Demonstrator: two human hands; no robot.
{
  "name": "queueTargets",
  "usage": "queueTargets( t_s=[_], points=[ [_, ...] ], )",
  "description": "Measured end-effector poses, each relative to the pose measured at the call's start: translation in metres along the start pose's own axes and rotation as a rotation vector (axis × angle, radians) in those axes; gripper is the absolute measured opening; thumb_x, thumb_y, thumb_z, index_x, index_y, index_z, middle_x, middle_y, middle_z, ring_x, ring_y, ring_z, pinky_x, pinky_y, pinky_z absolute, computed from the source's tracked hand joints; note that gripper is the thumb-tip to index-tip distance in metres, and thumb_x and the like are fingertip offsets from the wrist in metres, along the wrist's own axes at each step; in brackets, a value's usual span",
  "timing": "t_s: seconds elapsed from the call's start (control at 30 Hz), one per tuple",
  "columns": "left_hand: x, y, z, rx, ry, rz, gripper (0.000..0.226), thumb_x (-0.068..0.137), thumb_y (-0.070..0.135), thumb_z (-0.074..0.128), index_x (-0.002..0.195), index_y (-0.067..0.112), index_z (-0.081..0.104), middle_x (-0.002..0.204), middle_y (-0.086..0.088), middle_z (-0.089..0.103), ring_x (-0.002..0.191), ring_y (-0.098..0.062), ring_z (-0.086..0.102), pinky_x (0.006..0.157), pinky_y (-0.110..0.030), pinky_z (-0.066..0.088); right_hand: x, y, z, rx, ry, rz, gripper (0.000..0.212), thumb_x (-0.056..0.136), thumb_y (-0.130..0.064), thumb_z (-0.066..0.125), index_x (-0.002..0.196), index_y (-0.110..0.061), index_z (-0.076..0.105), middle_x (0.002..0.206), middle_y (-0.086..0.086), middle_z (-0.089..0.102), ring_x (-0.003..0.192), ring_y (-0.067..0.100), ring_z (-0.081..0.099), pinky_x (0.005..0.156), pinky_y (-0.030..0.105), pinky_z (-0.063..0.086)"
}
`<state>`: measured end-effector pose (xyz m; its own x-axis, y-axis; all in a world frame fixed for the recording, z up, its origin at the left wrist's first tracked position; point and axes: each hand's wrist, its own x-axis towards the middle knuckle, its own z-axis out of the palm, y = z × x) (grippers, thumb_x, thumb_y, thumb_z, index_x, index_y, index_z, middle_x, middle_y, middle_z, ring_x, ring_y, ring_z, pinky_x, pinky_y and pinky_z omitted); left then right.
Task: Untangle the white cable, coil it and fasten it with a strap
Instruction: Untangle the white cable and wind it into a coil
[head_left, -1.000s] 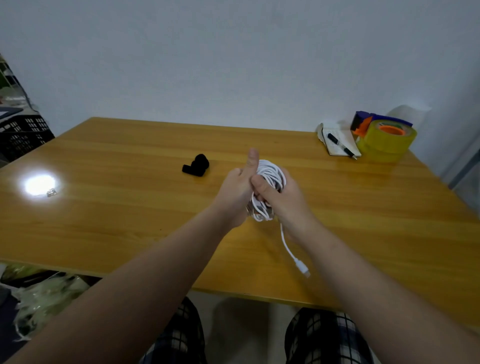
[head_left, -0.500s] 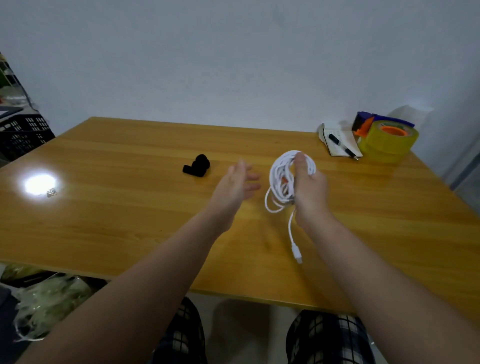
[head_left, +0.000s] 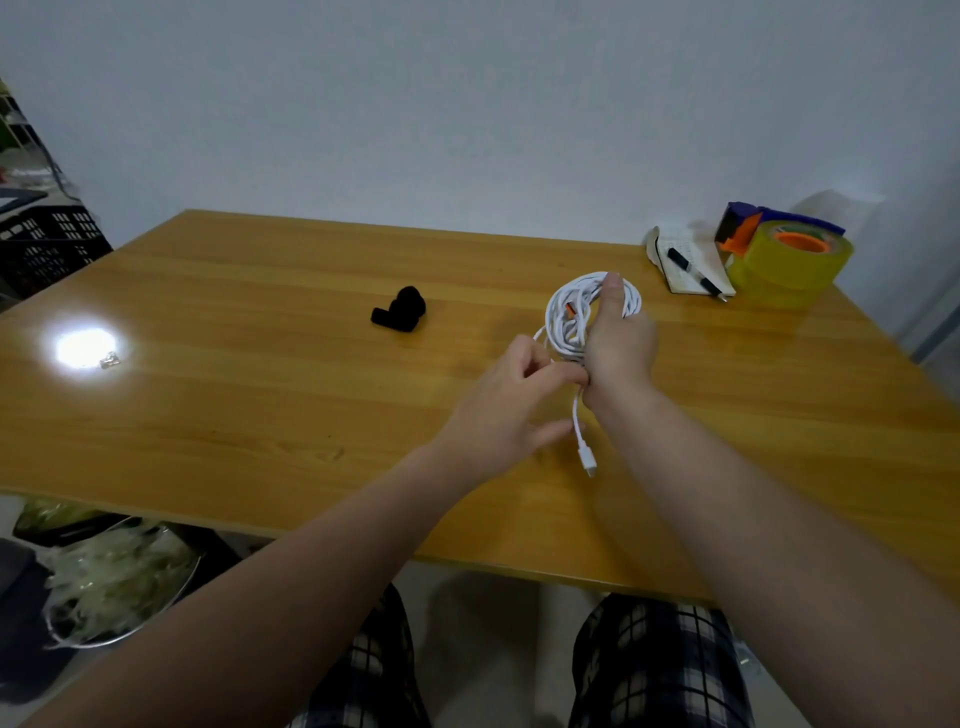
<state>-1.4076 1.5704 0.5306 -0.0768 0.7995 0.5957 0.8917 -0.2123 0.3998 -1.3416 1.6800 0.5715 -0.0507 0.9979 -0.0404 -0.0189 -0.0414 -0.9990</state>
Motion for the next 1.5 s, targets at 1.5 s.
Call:
queueTargets(
  t_s=[1.5],
  points=[
    [0.001,-0.028,-0.027,-0.864,0.417,-0.889,0.025,0.090,0.008,0.062,0.113,0.000,0.058,0.090,-0.008,0.068,0.075,-0.013,0.068,0.067,-0.024,0.056,-0.048,0.050,0.011,-0.092,-0.624,-0.094,0.020,0.090,-0.033,0.060,0.100,-0.018,0.068,0.096,0.003,0.073,0.092,0.021,0.068,0.088,0.047,0.053]
  ],
)
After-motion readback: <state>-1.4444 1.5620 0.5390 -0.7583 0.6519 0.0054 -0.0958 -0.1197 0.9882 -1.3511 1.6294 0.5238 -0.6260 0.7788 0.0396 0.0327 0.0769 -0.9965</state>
